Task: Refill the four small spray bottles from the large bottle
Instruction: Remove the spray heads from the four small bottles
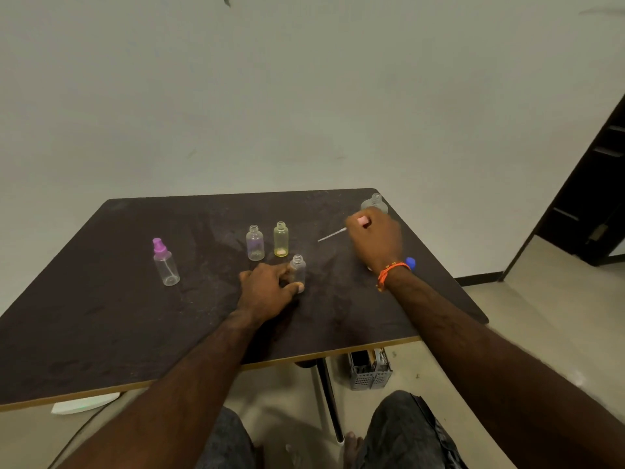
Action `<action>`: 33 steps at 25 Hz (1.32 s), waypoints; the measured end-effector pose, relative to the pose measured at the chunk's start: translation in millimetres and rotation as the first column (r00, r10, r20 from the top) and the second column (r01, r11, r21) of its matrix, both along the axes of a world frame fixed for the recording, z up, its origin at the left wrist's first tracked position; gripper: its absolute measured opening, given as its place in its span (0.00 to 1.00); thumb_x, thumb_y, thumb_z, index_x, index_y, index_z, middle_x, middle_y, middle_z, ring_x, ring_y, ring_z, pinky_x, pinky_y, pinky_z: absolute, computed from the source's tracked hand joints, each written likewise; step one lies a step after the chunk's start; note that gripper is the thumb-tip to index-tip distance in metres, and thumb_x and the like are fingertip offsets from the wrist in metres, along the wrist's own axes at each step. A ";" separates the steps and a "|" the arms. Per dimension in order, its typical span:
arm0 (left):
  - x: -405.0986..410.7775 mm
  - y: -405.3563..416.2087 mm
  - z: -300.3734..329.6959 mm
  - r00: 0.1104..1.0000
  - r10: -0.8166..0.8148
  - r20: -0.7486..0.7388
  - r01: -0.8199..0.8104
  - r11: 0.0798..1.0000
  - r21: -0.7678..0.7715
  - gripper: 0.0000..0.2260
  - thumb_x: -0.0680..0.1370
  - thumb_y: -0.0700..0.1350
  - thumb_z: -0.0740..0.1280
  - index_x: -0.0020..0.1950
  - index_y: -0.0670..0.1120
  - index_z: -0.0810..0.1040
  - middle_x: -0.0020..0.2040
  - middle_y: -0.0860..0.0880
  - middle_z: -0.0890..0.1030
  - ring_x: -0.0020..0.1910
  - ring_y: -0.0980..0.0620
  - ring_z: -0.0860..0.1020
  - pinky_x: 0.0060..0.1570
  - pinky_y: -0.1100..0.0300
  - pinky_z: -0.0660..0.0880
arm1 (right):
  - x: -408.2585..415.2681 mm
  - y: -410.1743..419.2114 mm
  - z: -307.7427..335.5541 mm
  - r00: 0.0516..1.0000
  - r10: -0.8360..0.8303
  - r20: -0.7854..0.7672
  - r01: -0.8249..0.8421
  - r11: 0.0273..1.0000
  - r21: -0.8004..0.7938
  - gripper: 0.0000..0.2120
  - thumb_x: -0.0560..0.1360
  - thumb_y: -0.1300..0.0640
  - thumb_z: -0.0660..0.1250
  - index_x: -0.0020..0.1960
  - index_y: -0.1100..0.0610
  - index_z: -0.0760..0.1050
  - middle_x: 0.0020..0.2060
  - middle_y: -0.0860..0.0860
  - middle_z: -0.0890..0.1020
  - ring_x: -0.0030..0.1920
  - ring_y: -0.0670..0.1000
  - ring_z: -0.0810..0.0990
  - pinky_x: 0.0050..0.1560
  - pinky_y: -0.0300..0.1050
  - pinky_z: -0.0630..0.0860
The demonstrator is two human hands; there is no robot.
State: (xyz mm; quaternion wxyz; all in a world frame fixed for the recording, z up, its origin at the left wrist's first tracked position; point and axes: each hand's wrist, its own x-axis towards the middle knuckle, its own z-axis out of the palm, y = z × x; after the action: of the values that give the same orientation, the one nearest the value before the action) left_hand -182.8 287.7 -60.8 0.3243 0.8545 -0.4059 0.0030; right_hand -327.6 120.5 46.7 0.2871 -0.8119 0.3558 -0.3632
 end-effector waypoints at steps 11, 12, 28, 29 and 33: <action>2.1 0.3 -3.5 1.000 -0.023 0.000 0.023 0.999 -0.031 0.07 0.76 0.57 0.74 0.44 0.55 0.82 0.41 0.60 0.84 0.49 0.58 0.80 0.56 0.50 0.62 | -41.0 -47.9 -76.3 0.815 -0.401 -0.418 0.341 0.916 -0.213 0.14 0.75 0.47 0.70 0.57 0.53 0.78 0.53 0.53 0.83 0.59 0.57 0.75 0.59 0.56 0.70; 2.6 0.0 -4.1 1.000 -0.021 0.000 0.021 0.999 -0.037 0.08 0.76 0.57 0.74 0.44 0.55 0.82 0.41 0.61 0.83 0.49 0.59 0.80 0.56 0.50 0.63 | -40.2 -48.6 -79.4 0.809 -0.404 -0.426 0.336 0.914 -0.228 0.14 0.75 0.47 0.70 0.57 0.53 0.78 0.53 0.53 0.83 0.59 0.57 0.75 0.59 0.57 0.70; 0.6 0.2 -3.0 1.000 0.002 0.017 -0.002 0.999 -0.036 0.09 0.76 0.58 0.74 0.45 0.54 0.82 0.39 0.60 0.84 0.46 0.60 0.79 0.54 0.51 0.61 | -25.2 -7.0 -85.6 0.892 -0.218 -0.396 0.065 0.929 -0.365 0.09 0.76 0.48 0.64 0.49 0.50 0.80 0.46 0.49 0.83 0.51 0.53 0.78 0.53 0.53 0.72; 0.8 0.9 -2.9 1.000 0.003 0.018 -0.002 0.999 -0.037 0.09 0.75 0.58 0.74 0.45 0.53 0.82 0.39 0.60 0.84 0.46 0.60 0.80 0.54 0.51 0.62 | -21.8 1.2 -85.6 0.907 -0.162 -0.389 0.002 0.925 -0.380 0.08 0.76 0.48 0.64 0.48 0.49 0.80 0.45 0.48 0.83 0.50 0.52 0.78 0.51 0.52 0.72; 6.2 11.6 -2.4 0.999 0.033 0.035 -0.032 0.999 -0.026 0.09 0.75 0.59 0.74 0.46 0.54 0.82 0.39 0.60 0.83 0.46 0.62 0.80 0.57 0.50 0.65 | 3.0 31.4 -86.9 0.876 0.218 -0.429 -0.340 0.911 -0.232 0.10 0.78 0.49 0.63 0.58 0.48 0.77 0.48 0.45 0.82 0.51 0.49 0.77 0.54 0.51 0.73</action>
State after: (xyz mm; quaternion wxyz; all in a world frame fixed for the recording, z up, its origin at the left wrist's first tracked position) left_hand -176.6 299.3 -63.2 0.3276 0.8566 -0.3975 0.0286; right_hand -324.6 151.9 -40.2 0.1329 -0.9452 0.2245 -0.1962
